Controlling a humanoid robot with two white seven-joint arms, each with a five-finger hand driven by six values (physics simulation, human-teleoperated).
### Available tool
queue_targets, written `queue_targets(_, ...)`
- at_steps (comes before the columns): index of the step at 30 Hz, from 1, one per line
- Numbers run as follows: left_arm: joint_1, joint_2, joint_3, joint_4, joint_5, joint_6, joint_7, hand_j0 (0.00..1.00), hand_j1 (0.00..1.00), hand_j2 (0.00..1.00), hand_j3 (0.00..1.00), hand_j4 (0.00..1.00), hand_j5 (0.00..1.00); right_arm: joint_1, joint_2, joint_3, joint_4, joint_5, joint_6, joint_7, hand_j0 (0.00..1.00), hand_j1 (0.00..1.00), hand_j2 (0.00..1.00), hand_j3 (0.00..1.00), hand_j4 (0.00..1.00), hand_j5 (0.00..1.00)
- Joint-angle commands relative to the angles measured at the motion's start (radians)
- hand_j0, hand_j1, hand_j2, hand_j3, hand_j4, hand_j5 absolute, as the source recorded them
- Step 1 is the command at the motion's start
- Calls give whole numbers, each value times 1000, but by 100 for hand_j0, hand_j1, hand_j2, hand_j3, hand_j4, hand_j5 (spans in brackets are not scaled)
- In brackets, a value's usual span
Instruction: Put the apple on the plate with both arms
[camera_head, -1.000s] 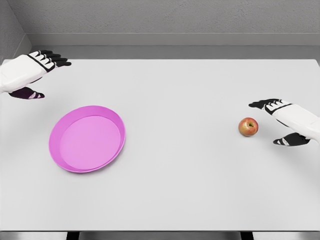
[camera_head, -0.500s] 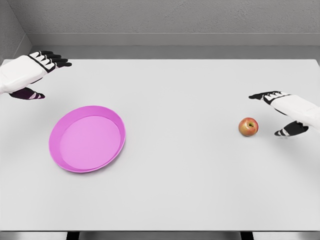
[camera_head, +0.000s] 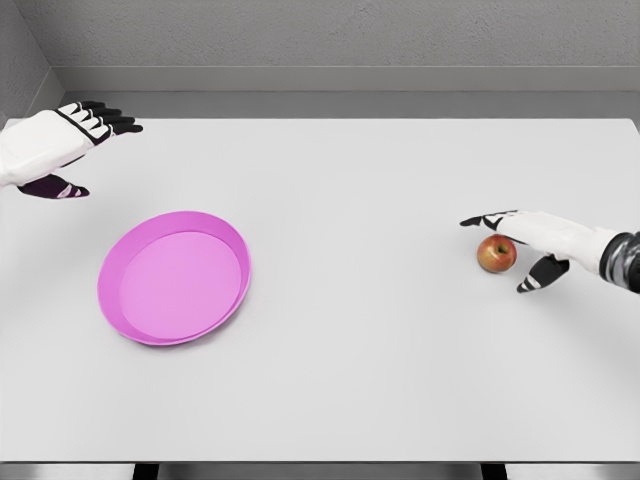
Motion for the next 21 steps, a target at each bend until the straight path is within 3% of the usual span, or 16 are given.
queue_targets(1, 0, 1, 1, 2, 6, 1, 1, 100, 100, 100, 100, 100, 100, -2, 3, 11, 9, -1, 33, 3, 100, 100, 100, 100, 100, 100)
queue_targets(6, 0, 1, 4, 5, 6, 1, 1, 100, 100, 100, 100, 100, 100, -17, 25, 12, 21, 5, 59, 3, 100, 100, 100, 100, 100, 100)
queue_targets(12, -2, 0, 4, 5, 0, 1, 1, 100, 100, 100, 100, 100, 100, -75, 48, 84, 35, 7, 82, 5, 100, 100, 100, 100, 100, 100)
queue_targets(21, -2, 0, 4, 4, -3, 1, 1, 100, 100, 100, 100, 100, 100, -75, 43, 96, 58, 7, 87, 5, 100, 100, 100, 100, 100, 100)
